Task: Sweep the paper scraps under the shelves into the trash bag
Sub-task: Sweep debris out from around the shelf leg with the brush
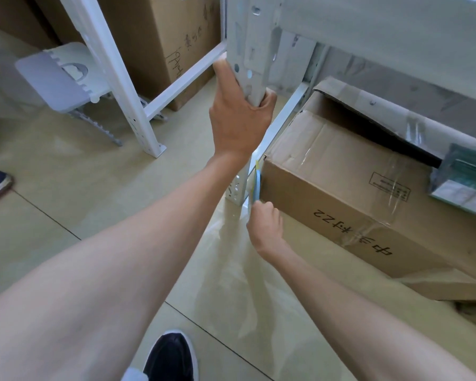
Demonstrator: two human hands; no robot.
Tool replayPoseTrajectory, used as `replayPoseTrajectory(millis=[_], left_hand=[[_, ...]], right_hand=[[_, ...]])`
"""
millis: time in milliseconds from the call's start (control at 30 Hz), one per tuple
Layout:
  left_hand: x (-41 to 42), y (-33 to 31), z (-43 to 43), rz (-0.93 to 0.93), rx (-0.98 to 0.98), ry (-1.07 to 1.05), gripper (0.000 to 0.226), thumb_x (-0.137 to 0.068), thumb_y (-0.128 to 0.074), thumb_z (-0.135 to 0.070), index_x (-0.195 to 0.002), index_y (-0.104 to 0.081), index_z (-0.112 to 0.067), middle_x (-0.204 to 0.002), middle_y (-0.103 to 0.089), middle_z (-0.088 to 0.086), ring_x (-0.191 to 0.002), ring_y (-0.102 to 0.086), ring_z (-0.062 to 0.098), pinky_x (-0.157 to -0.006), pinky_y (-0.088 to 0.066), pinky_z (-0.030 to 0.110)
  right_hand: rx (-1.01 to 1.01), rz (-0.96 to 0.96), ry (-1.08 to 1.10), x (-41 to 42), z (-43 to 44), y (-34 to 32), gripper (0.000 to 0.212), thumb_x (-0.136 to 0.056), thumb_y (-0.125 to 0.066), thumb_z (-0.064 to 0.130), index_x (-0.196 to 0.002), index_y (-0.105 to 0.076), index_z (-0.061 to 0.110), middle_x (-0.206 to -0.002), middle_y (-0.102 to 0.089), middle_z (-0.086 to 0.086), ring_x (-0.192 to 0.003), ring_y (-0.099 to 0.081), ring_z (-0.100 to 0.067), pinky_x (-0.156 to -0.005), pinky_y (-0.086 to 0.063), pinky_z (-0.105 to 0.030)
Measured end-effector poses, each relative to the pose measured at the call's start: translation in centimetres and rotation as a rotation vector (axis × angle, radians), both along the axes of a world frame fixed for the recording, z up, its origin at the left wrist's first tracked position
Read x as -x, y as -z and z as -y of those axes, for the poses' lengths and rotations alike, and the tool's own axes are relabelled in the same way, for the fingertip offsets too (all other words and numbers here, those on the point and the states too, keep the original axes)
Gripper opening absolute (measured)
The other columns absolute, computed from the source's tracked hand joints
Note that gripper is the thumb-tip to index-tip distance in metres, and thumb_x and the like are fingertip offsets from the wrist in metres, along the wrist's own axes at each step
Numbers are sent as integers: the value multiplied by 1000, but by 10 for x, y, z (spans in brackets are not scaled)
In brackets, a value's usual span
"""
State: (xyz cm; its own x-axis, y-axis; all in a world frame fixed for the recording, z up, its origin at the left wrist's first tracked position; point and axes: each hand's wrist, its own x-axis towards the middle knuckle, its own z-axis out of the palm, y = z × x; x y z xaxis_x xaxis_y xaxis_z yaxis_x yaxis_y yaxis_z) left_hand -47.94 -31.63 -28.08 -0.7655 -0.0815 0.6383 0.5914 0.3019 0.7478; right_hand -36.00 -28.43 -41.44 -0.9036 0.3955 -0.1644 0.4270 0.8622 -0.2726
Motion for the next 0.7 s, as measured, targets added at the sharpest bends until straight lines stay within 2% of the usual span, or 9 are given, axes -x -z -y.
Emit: replayPoseTrajectory(millis=[100,200,300,367,433,500,600,700], left_hand=[[-2,-2,1,13,9,9,47,-74,-65,-26,-106,-34,-12,-86,-43,-7,-66,-49,12,-54,-53,26],[-1,-4,2,13,21,32,47,-75,-62,-32,-105,-29,-17,-86,-43,-5,-66,-48,11,-54,-50,22],[-1,-3,5,38,26,43,44,-74,-61,-30,-104,-32,-14,-85,-43,-6,-65,-46,12,-54,-45,19],[-1,-3,6,54,22,54,44,-73,-60,-30,-104,-34,-12,-84,-42,-9,-64,-46,9,-54,-41,13],[-2,-3,7,58,13,63,43,-73,-60,-30,-102,-31,-18,-82,-40,-15,-65,-47,6,-54,-39,9],[-3,-2,8,59,-1,65,45,-73,-63,-27,-102,-30,-21,-80,-39,-19,-67,-49,0,-53,-36,6],[-3,-1,6,47,-13,63,45,-73,-65,-27,-105,-35,-17,-81,-39,-23,-68,-50,-5,-53,-36,6],[-1,2,4,24,-26,53,46,-72,-66,-25,-106,-38,-13,-80,-38,-21,-66,-49,-4,-53,-37,7]], right_hand=[[30,16,-24,-24,3,-4,15,-83,-42,-6,-83,-48,8,-92,-55,-17,-87,-55,-39,-65,-33,-38],[54,33,-34,-41,4,-12,19,-82,-43,-5,-75,-38,12,-85,-50,-14,-85,-54,-39,-63,-31,-36],[61,-6,-3,-45,3,-21,17,-84,-46,1,-72,-40,11,-81,-52,-14,-81,-55,-40,-59,-31,-35],[73,-63,41,-43,2,-28,21,-85,-45,4,-66,-40,10,-70,-47,-13,-75,-55,-41,-56,-31,-35],[95,-125,40,-38,2,-32,27,-87,-43,6,-61,-38,10,-65,-44,-14,-68,-52,-41,-54,-30,-35],[100,-172,34,-29,1,-34,25,-89,-43,9,-64,-45,7,-66,-49,-19,-67,-52,-41,-54,-29,-34],[38,-188,40,-10,-1,-30,20,-90,-41,4,-71,-49,5,-70,-50,-17,-75,-56,-42,-57,-29,-34],[-3,-158,26,13,0,-21,14,-86,-44,-5,-79,-50,5,-85,-57,-19,-81,-57,-41,-61,-30,-35]])
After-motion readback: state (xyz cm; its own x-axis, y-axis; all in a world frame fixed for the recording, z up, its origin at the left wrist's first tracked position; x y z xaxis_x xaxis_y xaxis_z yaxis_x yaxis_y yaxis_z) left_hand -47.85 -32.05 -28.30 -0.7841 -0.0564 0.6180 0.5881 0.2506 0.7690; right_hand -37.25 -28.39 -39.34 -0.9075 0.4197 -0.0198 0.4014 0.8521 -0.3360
